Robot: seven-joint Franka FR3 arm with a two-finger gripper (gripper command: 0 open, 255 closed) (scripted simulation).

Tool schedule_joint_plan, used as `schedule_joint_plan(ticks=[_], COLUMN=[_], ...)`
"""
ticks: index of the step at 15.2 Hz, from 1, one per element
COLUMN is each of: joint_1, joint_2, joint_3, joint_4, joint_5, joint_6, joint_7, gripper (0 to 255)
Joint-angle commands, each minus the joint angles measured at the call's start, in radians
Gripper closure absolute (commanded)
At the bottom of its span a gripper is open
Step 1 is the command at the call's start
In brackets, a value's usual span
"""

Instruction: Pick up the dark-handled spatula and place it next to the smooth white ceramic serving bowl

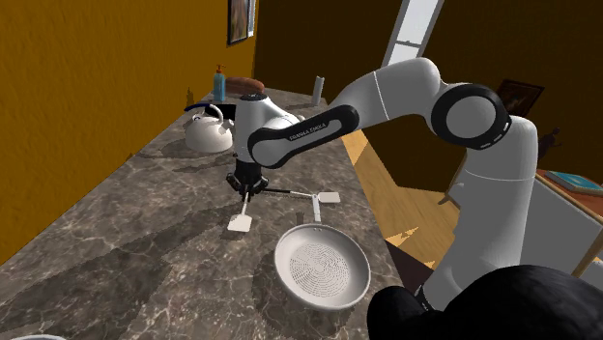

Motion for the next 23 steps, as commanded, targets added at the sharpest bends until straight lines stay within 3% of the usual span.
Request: schedule_joint_plan(ticks=[1, 5, 23], joint_1=[0.0, 0.0, -0.011], joint_2=[0.0, 0.0, -0.096], joint_3=[0.0, 0.0, 0.021], joint_4=[0.0, 0.0, 0.118], joint_5=[0.0, 0.0, 0.056], joint_6=[0.0, 0.0, -0.205], joint_7=[0.0, 0.0, -0.046], gripper=[255, 255, 255])
